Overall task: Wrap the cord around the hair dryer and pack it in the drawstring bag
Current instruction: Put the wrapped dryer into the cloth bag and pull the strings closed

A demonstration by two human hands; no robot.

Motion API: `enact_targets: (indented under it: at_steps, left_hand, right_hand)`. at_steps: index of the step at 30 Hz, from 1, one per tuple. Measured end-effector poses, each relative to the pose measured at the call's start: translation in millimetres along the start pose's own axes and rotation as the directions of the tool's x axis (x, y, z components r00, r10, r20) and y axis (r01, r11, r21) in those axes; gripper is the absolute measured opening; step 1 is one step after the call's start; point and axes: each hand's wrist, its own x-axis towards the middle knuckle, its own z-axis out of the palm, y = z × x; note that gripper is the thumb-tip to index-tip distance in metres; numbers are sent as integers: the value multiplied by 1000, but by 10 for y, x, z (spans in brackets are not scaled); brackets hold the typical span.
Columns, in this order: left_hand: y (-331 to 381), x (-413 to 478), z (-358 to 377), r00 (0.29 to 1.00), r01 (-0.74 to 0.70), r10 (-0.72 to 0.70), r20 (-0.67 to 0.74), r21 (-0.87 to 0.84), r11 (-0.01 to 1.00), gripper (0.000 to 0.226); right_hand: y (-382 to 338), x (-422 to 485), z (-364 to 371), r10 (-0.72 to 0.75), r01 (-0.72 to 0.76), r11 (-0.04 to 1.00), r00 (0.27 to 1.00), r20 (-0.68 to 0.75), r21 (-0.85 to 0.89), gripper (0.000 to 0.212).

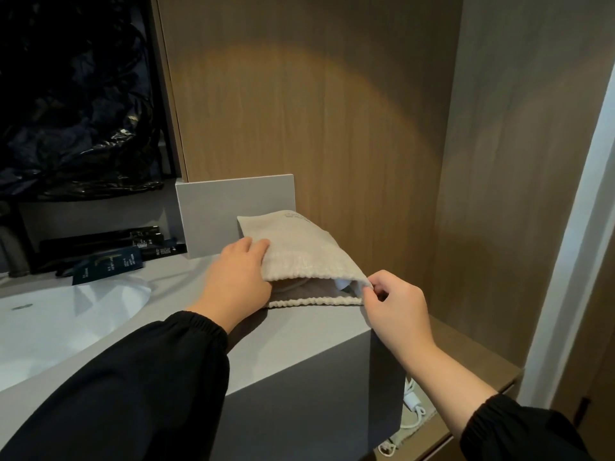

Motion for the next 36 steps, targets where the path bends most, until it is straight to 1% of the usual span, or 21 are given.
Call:
enact_targets:
  at_steps: [2, 4, 6, 9, 11, 14, 16, 19, 20, 21, 23, 24, 26, 27, 28, 29, 30, 32, 33, 34, 36]
  left_hand:
    - [-24, -49, 5, 987, 112, -111, 114, 0, 994, 59]
    - [37, -90, 36, 977, 127, -119, 179, -36, 991, 56]
    - [154, -110, 72, 984, 97, -80, 159, -99, 990, 55]
    - [338, -126, 105, 987, 91, -59, 149, -217, 972, 62]
    - [405, -133, 122, 988, 98, -51, 149, -326, 940, 64]
    - [495, -168, 130, 988, 114, -48, 149, -470, 875, 63]
    - [613, -190, 129, 988, 120, -45, 149, -545, 830, 59]
    - [898, -233, 123, 989, 108, -23, 144, -622, 775, 53]
    - [1002, -243, 118, 990, 108, -21, 139, -662, 742, 52]
    - [1118, -254, 101, 989, 127, -25, 149, -732, 670, 51]
    - [1365, -259, 27, 981, 179, -19, 191, -876, 448, 49]
    - [1491, -245, -21, 978, 200, -14, 210, -908, 369, 48]
    - [1722, -194, -48, 959, 281, -38, 282, -921, 270, 42]
    - [1823, -166, -20, 936, 350, -51, 347, -910, 224, 39]
    - [1911, -141, 39, 911, 410, -55, 408, -887, 215, 36]
    - [1996, -126, 118, 890, 452, -63, 451, -860, 238, 31]
    - [2088, -134, 205, 882, 460, -50, 470, -831, 312, 26]
    - [2284, -185, 385, 870, 424, 17, 494, -764, 487, 23]
    - [2390, -232, 463, 857, 412, 44, 513, -736, 537, 20]
    - [2489, -285, 514, 842, 408, 75, 534, -722, 559, 14]
    - [2677, -350, 592, 838, 350, 111, 534, -682, 642, 19]
  right_hand:
    - [-3, -19, 2, 3, -3, 1000, 1000, -11, 15, 12]
    - [-25, -22, -17, -7, 6, 1000, 1000, 10, 20, 13]
    - [-68, 8, -44, -15, 16, 1000, 997, 70, -18, 17]
    - [-82, 67, -81, 8, 9, 994, 987, 160, -108, 22]
    - [-67, 78, -145, 39, -29, 998, 981, 189, -57, 22]
    - [-48, 97, -346, 149, -170, 980, 973, 179, 105, 16]
    - [-44, 119, -506, 222, -251, 953, 960, 172, 169, 14]
    - [-30, 137, -733, 221, -243, 952, 966, 135, 185, 18]
    - [-30, 134, -816, 216, -234, 957, 970, 114, 173, 19]
    - [-27, 131, -905, 215, -227, 961, 972, 89, 158, 20]
    - [-1, 134, -1102, 213, -216, 967, 976, 32, 137, 20]
    - [22, 138, -1202, 217, -216, 968, 976, 6, 127, 20]
    - [98, 139, -1405, 234, -230, 969, 972, -36, 95, 19]
    - [157, 130, -1499, 252, -248, 966, 966, -53, 72, 20]
    - [222, 113, -1587, 276, -273, 961, 959, -67, 50, 20]
    - [296, 84, -1672, 309, -307, 951, 948, -80, 32, 21]
    - [379, 44, -1754, 347, -347, 938, 933, -92, 18, 21]
    - [551, -65, -1919, 407, -411, 911, 905, -122, -11, 23]
    - [635, -126, -2009, 428, -434, 901, 893, -142, -15, 23]
    - [709, -187, -2103, 448, -454, 891, 879, -162, -3, 22]
    - [827, -292, -2300, 483, -487, 873, 855, -190, 27, 23]
